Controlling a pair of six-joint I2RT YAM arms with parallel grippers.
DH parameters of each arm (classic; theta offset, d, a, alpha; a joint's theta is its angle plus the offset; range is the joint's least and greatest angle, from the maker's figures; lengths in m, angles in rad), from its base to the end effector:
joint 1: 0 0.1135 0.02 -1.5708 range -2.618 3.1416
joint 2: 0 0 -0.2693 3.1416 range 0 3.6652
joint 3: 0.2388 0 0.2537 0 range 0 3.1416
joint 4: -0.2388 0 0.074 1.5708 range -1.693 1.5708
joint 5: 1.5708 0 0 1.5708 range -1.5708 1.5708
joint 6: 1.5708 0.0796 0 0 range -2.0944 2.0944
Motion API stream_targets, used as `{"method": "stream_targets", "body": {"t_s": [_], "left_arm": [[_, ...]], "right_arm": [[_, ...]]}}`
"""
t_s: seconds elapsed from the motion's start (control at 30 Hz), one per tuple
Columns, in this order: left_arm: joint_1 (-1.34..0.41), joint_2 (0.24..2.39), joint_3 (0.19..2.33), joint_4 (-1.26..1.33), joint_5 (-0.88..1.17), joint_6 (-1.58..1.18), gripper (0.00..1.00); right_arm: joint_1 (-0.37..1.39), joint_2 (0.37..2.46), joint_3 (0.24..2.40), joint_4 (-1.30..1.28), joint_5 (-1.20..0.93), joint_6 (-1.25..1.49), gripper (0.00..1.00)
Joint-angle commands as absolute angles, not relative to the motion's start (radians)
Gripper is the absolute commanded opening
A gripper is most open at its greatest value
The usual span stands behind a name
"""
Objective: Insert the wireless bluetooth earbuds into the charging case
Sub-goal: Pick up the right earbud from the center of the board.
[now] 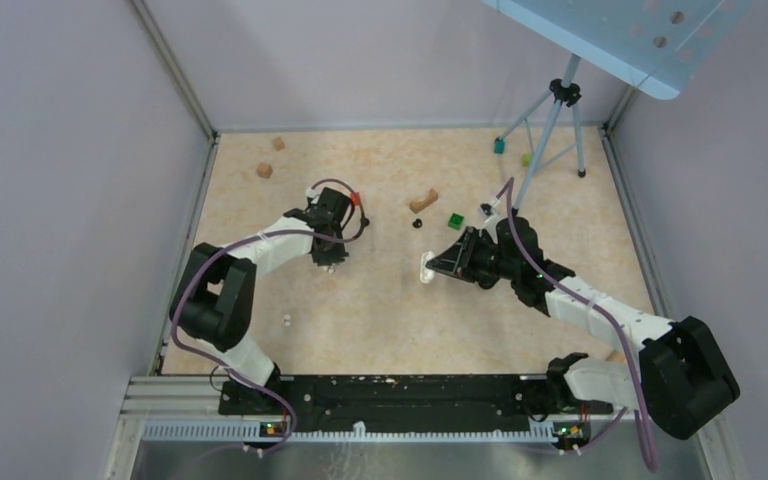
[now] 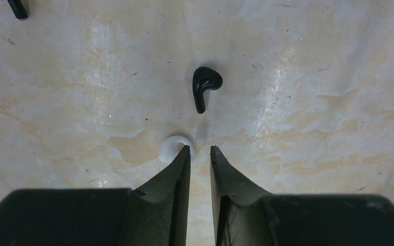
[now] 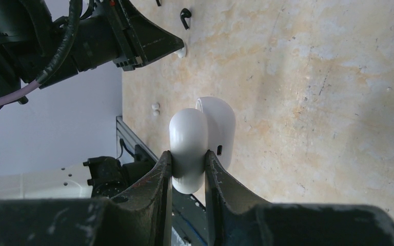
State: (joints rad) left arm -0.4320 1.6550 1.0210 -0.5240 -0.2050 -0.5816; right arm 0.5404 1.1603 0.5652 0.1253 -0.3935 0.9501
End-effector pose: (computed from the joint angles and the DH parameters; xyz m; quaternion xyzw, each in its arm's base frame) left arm 0.3135 -0.1267 0.1450 -0.0937 0.9693 -0.0114 0.2268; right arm 0.2260 0.1712 0.2052 0.0699 0.8391 0.4703 0.2640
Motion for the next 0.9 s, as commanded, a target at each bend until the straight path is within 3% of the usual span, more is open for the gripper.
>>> {"method": "stream_targets", "body": {"t_s": [0.0, 0.6, 0.87], "left_arm": [[-0.435, 1.643, 1.007, -0.518, -0.235, -0.59, 0.25], [-0.434, 1.554, 0.923, -0.575, -0.299, -0.605, 0.25], [-0.432, 1.544, 0.918, -0.583, -0.303, -0.616, 0.2]], "right_arm": [[0.533, 1.164, 0.621, 0.149, -0.402, 0.936, 0.0], [0.534, 1.167, 0.611, 0.16, -0.408, 0.935, 0.0], [0.532, 1.163, 0.606, 0.159, -0.408, 0.934, 0.0]]}}
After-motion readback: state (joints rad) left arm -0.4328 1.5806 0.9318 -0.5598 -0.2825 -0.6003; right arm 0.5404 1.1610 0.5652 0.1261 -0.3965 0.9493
